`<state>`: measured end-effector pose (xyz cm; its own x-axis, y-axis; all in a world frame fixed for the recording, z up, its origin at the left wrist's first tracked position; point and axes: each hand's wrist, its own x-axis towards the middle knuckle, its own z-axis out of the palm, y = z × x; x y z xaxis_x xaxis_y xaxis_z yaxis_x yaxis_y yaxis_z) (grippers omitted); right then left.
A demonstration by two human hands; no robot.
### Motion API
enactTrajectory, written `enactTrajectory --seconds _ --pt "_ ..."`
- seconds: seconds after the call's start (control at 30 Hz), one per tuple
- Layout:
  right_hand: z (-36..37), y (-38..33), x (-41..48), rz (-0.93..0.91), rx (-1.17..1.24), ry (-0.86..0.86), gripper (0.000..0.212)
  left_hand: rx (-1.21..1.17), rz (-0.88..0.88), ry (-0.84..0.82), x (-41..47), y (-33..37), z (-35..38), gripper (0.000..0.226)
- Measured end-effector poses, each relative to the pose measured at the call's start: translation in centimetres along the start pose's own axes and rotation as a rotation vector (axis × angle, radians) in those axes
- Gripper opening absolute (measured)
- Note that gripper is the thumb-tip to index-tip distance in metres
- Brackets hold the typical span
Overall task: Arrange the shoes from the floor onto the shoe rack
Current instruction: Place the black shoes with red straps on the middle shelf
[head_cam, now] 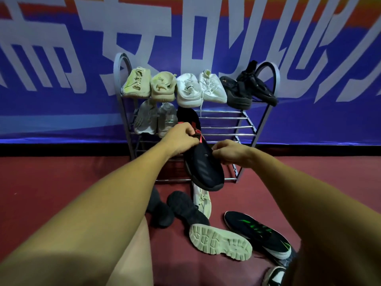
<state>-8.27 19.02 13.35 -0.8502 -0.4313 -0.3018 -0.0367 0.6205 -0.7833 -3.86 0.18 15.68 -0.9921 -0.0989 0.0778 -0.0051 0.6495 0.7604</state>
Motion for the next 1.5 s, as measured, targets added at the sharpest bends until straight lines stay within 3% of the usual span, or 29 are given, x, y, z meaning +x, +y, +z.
enactTrajectory --seconds 0.13,0.3,0.47,0.57,0.7,0.93,1.1,1.2,1.37,1.5 --pt "-0.9 0.7 1.4 0.001 0.177 0.082 0.013 -0.127 -0.047 0.068 1.6 -0.5 0.9 0.03" --pt "-2.6 1.3 2.8 0.023 0.274 0.135 0.019 -0.023 -0.197 -0.036 4.2 -0.7 1.5 0.033" --pt "-4.6 2.2 5.4 0.058 0.212 0.311 0.011 -0.165 -0.269 -0.315 4.8 -0.8 3.7 0.026" --pt "-5.1 3.4 7.1 0.067 0.235 0.38 0.016 -0.328 -0.32 -0.434 6.4 -2.2 5.4 0.046" --pt "-5.5 4.9 8.9 0.082 0.314 0.435 0.027 -0.387 -0.287 -0.246 8.7 -2.5 7.7 0.052" --pt "-6.3 6.8 10.2 0.062 0.677 0.222 0.004 -0.437 -0.305 -0.025 11.9 -3.0 10.4 0.067" --pt "-5.8 6.9 10.6 0.063 0.725 0.077 0.024 -0.448 -0.307 0.053 13.2 -3.5 11.9 0.069" --pt "-5.3 6.7 11.2 0.034 0.714 0.159 0.022 -0.456 -0.335 0.053 13.0 -3.2 11.6 0.06" --pt "-4.3 7.2 12.9 0.051 0.653 0.314 0.01 -0.45 -0.389 -0.128 12.8 -3.0 11.4 0.07" --pt "-3.6 7.6 13.8 0.035 0.664 0.419 0.008 -0.447 -0.361 -0.091 13.0 -2.8 12.2 0.066"
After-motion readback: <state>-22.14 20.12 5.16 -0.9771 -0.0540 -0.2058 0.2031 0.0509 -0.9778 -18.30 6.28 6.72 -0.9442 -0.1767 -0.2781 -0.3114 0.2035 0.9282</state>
